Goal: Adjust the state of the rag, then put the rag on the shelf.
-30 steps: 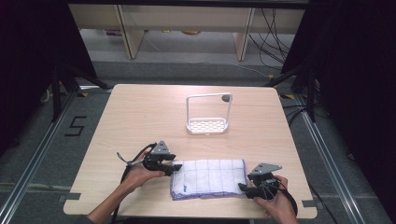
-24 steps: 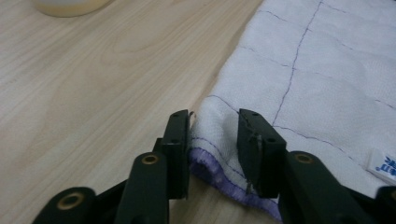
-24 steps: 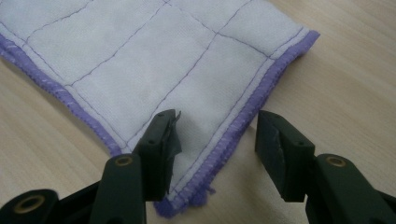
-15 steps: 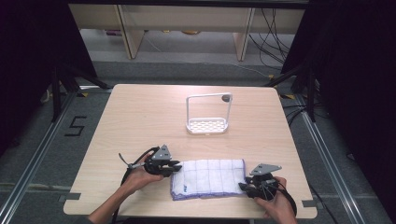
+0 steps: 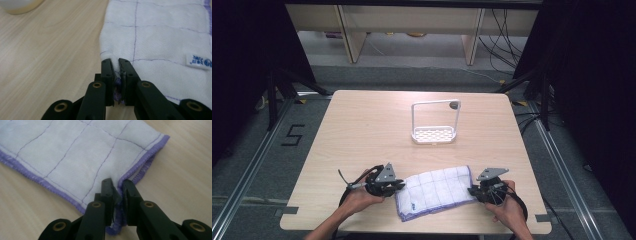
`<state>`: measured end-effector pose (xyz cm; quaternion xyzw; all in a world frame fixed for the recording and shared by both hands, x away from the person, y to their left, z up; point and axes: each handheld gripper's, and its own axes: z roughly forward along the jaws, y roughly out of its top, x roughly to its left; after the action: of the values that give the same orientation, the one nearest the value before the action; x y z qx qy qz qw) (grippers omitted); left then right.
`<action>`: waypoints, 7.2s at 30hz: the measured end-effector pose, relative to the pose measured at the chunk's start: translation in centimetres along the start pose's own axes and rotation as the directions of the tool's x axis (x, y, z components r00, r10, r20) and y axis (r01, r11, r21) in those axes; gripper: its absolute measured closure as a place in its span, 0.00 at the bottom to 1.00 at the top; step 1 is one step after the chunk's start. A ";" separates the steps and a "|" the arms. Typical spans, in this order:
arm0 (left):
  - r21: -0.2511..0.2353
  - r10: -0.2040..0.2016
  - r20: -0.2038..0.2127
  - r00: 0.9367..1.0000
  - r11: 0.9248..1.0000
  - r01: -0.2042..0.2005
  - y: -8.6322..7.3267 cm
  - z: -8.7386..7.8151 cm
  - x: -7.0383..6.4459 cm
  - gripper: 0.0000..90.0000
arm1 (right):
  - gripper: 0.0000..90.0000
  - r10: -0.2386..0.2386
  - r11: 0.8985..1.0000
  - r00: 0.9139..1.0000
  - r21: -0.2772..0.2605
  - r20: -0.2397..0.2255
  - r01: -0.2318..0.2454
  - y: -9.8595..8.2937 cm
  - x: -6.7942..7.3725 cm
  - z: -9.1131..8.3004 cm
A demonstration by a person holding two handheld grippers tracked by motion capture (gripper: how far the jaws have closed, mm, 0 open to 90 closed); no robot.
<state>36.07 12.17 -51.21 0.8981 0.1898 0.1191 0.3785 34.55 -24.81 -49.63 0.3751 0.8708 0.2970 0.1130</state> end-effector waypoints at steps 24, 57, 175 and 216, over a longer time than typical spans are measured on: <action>-0.031 0.013 0.076 0.997 0.999 -0.011 0.0 -1.3 -7.1 0.90 | 0.90 -0.231 0.972 0.973 0.033 0.012 0.231 11.0 -2.7 7.8; -0.165 -0.177 -0.007 0.984 0.971 0.174 2.7 -1.4 -4.2 0.43 | 0.54 0.036 0.996 0.999 -0.079 0.001 -0.036 13.0 -4.5 7.5; -0.299 -0.080 -0.077 0.994 0.953 0.054 15.0 -6.4 2.8 0.89 | 0.94 -0.188 0.904 0.982 -0.387 0.020 0.181 15.4 2.3 -6.7; -0.404 -0.169 -0.235 0.957 0.912 0.062 26.1 -9.2 11.5 0.89 | 0.94 -0.056 0.867 0.992 -0.488 0.113 0.104 27.2 -4.8 -11.9</action>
<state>49.66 6.22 -25.19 0.7669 0.2641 0.2508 0.5285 48.82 -18.68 -23.92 0.3113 0.7748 0.4859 0.2583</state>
